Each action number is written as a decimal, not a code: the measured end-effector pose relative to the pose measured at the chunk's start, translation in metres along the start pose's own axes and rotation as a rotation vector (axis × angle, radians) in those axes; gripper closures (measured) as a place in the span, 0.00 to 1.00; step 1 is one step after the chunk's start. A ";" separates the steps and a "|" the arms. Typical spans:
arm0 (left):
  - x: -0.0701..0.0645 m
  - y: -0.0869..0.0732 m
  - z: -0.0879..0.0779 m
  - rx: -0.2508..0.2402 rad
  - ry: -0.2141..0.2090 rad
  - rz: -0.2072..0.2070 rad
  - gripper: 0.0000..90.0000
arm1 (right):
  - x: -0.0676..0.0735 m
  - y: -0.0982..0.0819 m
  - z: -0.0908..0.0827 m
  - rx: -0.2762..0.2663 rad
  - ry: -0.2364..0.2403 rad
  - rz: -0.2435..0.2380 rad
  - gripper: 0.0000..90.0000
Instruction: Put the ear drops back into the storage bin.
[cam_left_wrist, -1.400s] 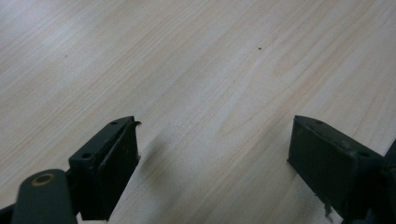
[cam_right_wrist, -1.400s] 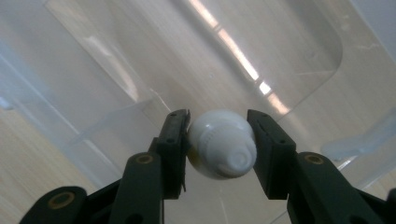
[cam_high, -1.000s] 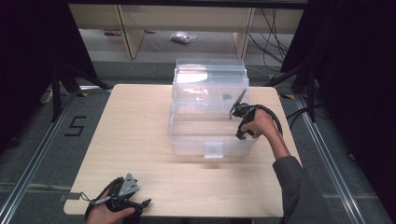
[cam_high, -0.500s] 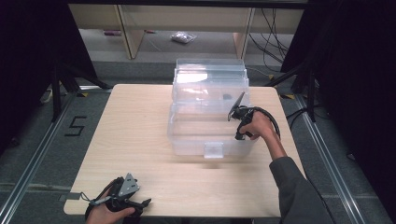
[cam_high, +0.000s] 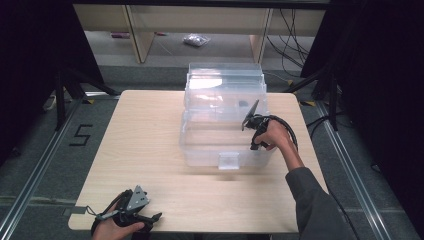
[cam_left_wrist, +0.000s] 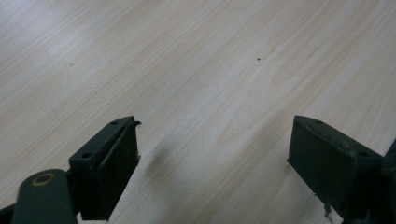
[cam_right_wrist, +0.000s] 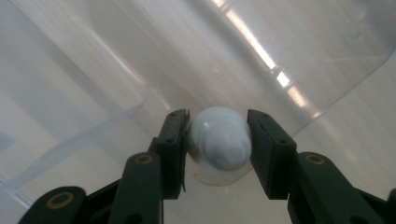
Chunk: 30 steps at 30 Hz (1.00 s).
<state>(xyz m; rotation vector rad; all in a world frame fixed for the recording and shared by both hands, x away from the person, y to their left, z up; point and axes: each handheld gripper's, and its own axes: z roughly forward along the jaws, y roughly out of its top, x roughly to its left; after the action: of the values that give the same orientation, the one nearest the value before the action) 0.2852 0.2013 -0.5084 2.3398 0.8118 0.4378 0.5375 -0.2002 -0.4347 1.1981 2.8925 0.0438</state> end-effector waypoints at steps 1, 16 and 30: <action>0.000 0.000 0.000 0.004 -0.002 0.003 0.17 | 0.001 0.000 -0.001 0.009 0.005 0.009 0.66; 0.000 0.000 0.000 0.003 -0.003 0.009 0.17 | 0.006 -0.007 -0.021 -0.064 -0.027 0.029 0.46; -0.002 0.000 0.002 -0.007 0.001 -0.022 0.17 | 0.012 -0.017 -0.054 -0.190 -0.033 0.010 0.37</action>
<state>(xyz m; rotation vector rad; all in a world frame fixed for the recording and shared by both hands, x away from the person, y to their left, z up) 0.2848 0.1991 -0.5104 2.3223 0.8340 0.4314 0.5155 -0.2048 -0.3813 1.1685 2.7788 0.2886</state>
